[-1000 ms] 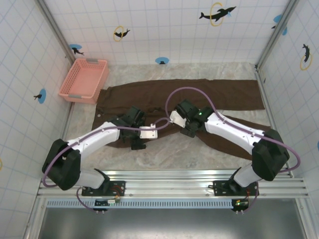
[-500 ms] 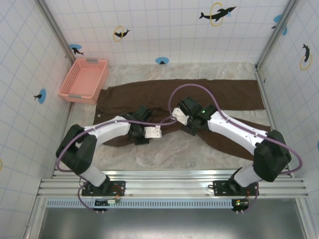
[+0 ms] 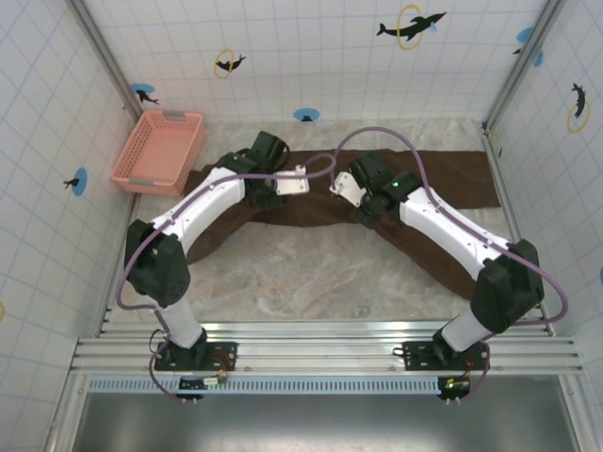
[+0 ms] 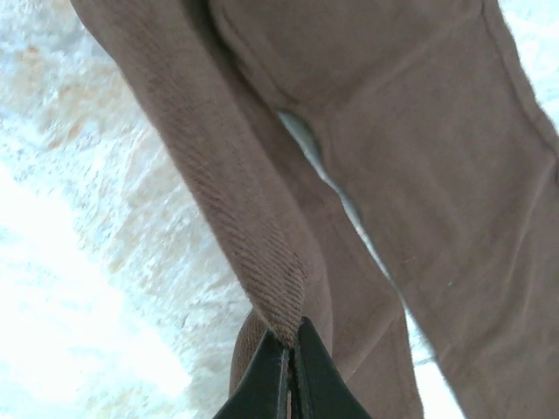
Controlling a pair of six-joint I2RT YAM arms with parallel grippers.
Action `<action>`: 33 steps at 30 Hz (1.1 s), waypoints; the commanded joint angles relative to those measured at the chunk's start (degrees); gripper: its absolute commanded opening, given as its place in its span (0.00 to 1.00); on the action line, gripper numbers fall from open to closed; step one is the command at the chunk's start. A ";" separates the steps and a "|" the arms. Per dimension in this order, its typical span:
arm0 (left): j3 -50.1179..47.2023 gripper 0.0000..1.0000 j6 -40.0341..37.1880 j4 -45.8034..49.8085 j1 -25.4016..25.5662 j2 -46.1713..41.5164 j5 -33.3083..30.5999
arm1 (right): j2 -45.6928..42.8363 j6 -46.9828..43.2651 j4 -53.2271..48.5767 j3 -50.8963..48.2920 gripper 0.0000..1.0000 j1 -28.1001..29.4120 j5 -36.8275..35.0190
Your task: Roll up the long pants
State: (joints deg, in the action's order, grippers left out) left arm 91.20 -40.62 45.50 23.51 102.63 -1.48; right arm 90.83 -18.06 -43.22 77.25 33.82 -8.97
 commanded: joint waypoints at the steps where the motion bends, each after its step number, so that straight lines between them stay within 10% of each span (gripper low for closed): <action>1: 7.13 0.00 -4.17 5.32 -1.38 5.55 -2.03 | 5.82 -2.68 -3.00 5.86 0.00 -0.94 -1.34; 23: 43.22 0.00 -8.06 6.60 -8.64 36.61 0.40 | 48.00 -8.56 -12.59 59.92 0.00 -8.11 -4.73; 29: 43.38 0.24 -9.01 1.74 -9.36 41.09 -2.12 | 57.64 -7.76 -11.16 71.11 0.05 -8.85 -5.58; 33: 43.66 0.55 -7.21 -4.08 -9.40 43.43 -5.31 | 60.23 -5.59 -6.01 72.16 0.43 -8.85 -8.47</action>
State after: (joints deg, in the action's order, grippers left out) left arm 133.14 -48.07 46.24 13.91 143.94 -3.75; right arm 149.16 -24.93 -53.21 146.54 24.91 -14.72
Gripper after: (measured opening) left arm 0.461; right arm 0.341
